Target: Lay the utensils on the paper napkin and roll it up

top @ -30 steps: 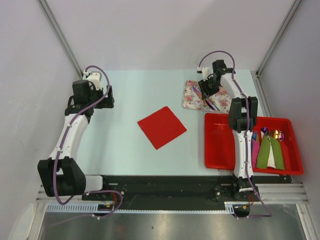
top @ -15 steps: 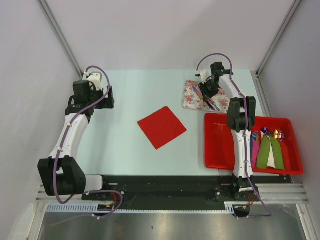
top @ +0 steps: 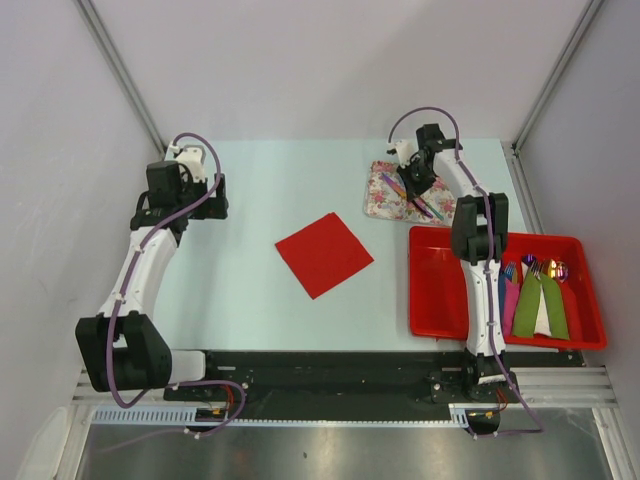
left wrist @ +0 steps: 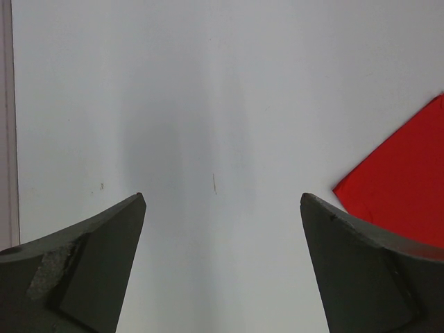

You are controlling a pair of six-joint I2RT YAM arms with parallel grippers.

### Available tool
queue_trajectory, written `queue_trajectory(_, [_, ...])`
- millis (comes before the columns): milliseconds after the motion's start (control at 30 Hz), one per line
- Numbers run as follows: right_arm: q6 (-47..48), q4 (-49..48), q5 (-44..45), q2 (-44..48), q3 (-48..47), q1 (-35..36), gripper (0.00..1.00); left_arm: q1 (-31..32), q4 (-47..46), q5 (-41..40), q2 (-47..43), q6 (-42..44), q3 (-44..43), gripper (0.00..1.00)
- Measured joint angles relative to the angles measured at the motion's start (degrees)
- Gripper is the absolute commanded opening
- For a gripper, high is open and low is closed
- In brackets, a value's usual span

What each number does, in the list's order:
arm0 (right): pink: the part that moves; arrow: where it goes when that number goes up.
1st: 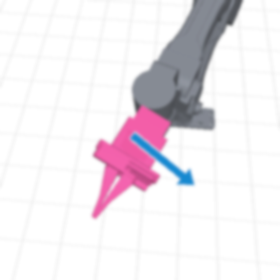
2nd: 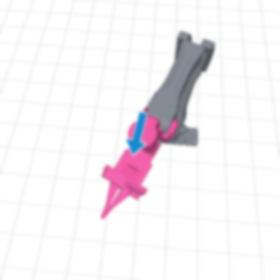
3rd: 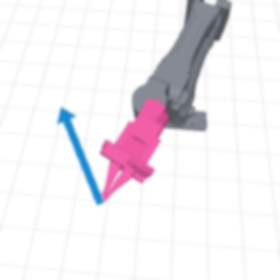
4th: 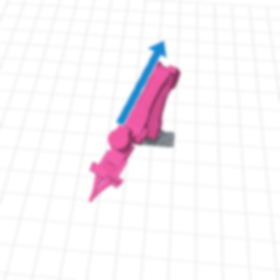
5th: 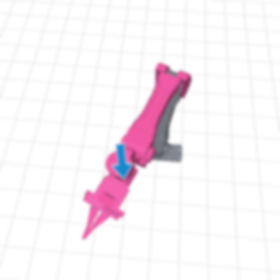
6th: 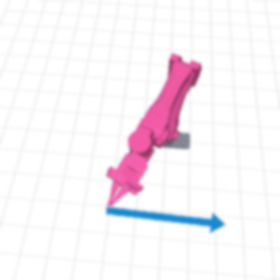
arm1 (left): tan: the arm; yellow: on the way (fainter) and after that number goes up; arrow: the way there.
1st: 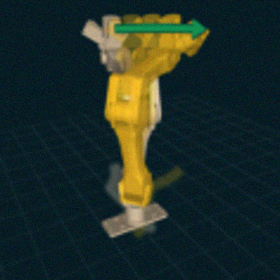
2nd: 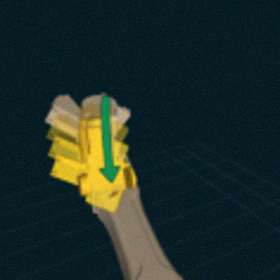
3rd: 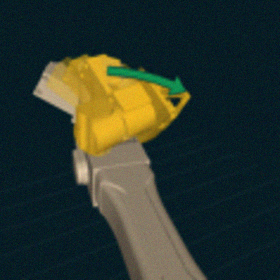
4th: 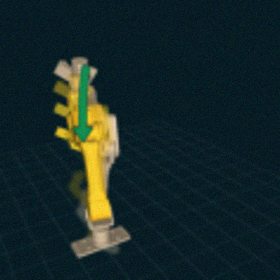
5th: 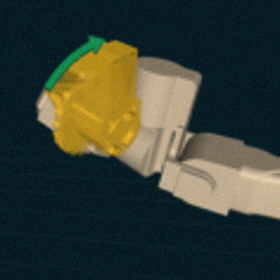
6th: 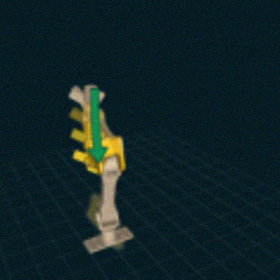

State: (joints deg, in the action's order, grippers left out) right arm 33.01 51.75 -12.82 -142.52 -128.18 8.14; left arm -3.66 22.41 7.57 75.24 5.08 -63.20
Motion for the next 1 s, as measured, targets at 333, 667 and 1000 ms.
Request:
queue_trajectory(333, [-4.5,-0.9,0.0,0.0,-0.2,0.5,0.0,0.0,0.0,0.1,1.0,0.0,0.0,1.0])
queue_trajectory(667, [-9.3,-1.4,-0.2,0.3,-0.2,1.4,0.0,0.0,0.0,0.1,2.2,0.0,-0.3,1.0])
queue_trajectory(1000, [-11.0,-1.5,-0.7,1.3,-0.8,3.3,0.0,0.0,0.0,0.1,2.4,0.0,-0.4,1.0])
